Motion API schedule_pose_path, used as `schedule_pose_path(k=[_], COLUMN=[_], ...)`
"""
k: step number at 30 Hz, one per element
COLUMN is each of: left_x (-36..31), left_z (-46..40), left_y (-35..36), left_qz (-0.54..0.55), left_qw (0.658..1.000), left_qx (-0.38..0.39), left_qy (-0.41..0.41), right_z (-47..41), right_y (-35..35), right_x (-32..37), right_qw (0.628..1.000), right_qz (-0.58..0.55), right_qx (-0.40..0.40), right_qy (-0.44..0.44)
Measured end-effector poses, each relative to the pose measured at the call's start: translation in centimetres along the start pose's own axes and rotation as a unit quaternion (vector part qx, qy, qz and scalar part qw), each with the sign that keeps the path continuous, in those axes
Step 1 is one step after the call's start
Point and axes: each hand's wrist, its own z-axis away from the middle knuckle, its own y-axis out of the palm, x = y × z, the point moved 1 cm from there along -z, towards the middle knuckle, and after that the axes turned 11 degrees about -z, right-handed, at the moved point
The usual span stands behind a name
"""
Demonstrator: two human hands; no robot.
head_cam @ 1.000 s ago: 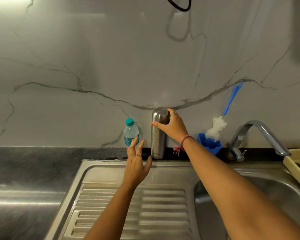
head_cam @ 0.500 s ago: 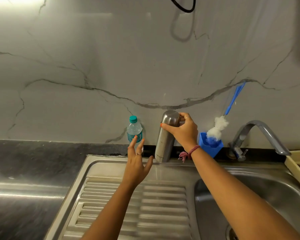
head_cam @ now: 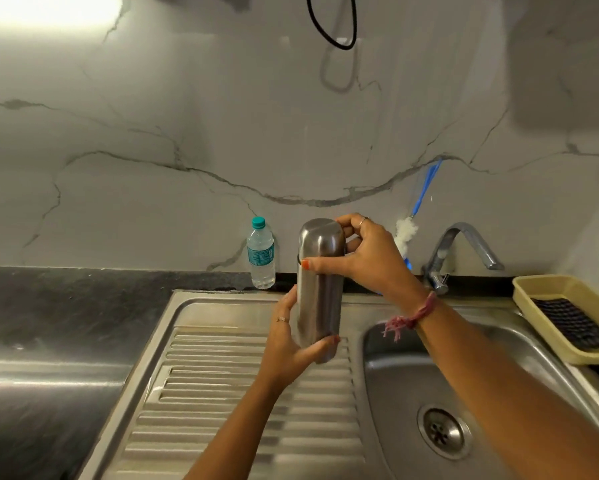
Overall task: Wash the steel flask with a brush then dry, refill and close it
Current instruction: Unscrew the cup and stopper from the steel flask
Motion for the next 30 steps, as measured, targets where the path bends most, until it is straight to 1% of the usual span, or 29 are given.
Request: schedule_pose_path(k=[7, 11, 15, 17, 19, 21, 22, 25, 30], left_x=[-3.2, -3.7, -3.3, -3.0, -2.9, -2.9, -2.9, -2.6, -2.1], left_z=[5.6, 7.8, 9.6, 10.3, 10.9, 11.4, 11.6, 12.2, 12.1], left_y=[-0.8, -1.5, -2.7, -3.1, -3.4, -3.6, -3.7, -4.2, -5.2], left_qz=[0.085, 0.081, 0.078, 0.077, 0.07, 0.071, 0.073, 0.079, 0.069], left_qw=[0.993, 0.992, 0.993, 0.992, 0.993, 0.993, 0.994, 0.994, 0.995], left_qx=[-0.058, -0.069, -0.063, -0.066, -0.063, -0.052, -0.043, -0.032, -0.017], left_qy=[-0.055, -0.064, -0.065, -0.074, -0.074, -0.075, -0.075, -0.075, -0.073], right_z=[5.4, 7.4, 8.3, 8.7, 9.1, 9.4, 9.6, 9.7, 9.7], right_y=[1.3, 1.8, 1.6, 2.1, 3.2, 4.4, 4.8, 5.5, 5.6], right_x=[3.8, 5.4, 7.4, 8.0, 8.2, 8.0, 7.9, 7.7, 8.0], right_qw=[0.999, 0.991, 0.968, 0.958, 0.943, 0.93, 0.928, 0.939, 0.955], right_qz=[0.015, 0.074, 0.165, 0.194, 0.261, 0.324, 0.338, 0.321, 0.275], right_qx=[0.041, 0.11, 0.184, 0.204, 0.201, 0.173, 0.154, 0.121, 0.101], right_qy=[0.019, 0.021, 0.042, 0.055, 0.053, 0.034, 0.021, -0.015, -0.048])
